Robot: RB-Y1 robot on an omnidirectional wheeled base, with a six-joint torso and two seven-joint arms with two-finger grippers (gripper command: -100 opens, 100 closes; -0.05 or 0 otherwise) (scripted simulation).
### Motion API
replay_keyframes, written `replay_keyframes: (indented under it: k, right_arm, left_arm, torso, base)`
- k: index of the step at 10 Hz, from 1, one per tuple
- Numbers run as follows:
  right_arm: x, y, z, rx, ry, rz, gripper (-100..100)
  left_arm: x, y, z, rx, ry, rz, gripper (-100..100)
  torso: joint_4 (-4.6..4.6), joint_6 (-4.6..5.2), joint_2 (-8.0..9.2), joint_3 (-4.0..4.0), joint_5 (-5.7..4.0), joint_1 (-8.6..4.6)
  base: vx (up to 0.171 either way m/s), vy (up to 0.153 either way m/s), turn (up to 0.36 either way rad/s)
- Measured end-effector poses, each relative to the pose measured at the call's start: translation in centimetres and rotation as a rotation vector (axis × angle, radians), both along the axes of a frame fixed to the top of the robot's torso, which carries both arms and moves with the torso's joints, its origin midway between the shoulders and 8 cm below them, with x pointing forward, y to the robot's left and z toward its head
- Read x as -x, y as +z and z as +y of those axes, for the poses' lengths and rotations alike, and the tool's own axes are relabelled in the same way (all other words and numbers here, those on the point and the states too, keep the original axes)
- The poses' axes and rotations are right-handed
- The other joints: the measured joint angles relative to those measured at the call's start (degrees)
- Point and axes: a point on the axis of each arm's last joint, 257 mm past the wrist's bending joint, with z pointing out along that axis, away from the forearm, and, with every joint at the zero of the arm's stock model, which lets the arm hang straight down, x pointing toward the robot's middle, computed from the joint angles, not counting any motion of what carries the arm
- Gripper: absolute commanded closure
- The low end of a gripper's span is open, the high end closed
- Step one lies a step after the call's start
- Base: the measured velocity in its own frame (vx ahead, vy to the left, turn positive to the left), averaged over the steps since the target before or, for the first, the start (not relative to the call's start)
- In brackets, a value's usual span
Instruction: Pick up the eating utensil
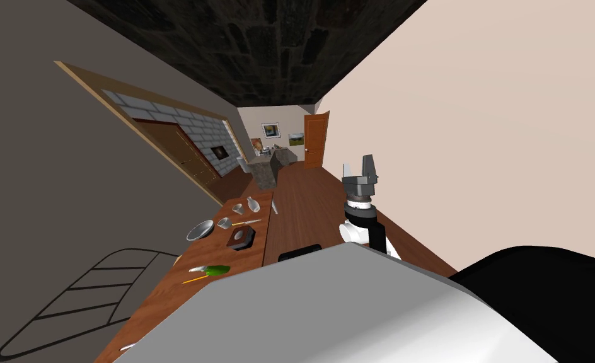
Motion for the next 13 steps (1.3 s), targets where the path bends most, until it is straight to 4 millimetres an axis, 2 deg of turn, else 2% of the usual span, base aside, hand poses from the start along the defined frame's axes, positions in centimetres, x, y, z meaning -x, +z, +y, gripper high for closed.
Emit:
replay_keyframes:
  k: [7, 8, 12, 13]
  right_arm:
    - [0.0, 0.0, 0.0, 0.000, 0.000, 0.000, 0]
    - [0.0, 0.0, 0.0, 0.000, 0.000, 0.000, 0]
    - [0.0, 0.0, 0.0, 0.000, 0.000, 0.000, 0]
    - [0.0, 0.0, 0.0, 0.000, 0.000, 0.000, 0]
  left_arm:
    - [0.0, -2.0, -3.0, 0.000, 0.007, -0.002, -100]
    - [0.0, -2.0, -3.1, 0.001, 0.008, -0.003, 100]
    - [0.2, -2.0, -3.1, 0.002, 0.011, 0.000, 100]
    - [0.2, -2.0, -3.1, 0.002, 0.011, 0.000, 0]
  torso:
    - [0.00, -0.01, 0.02, 0.01, 0.06, 0.09]
    - [0.00, -0.01, 0.01, 0.01, 0.09, 0.15]
    - [0.03, 0.04, 0.02, 0.02, 0.09, 0.16]
    - [0.03, 0.04, 0.02, 0.03, 0.09, 0.15]
  base:
    - [-0.001, 0.048, -0.012]
    - [0.000, 0.000, 0.000]
    - [-0.001, 0.000, 0.003]
    - [0.000, 0.000, 0.000]
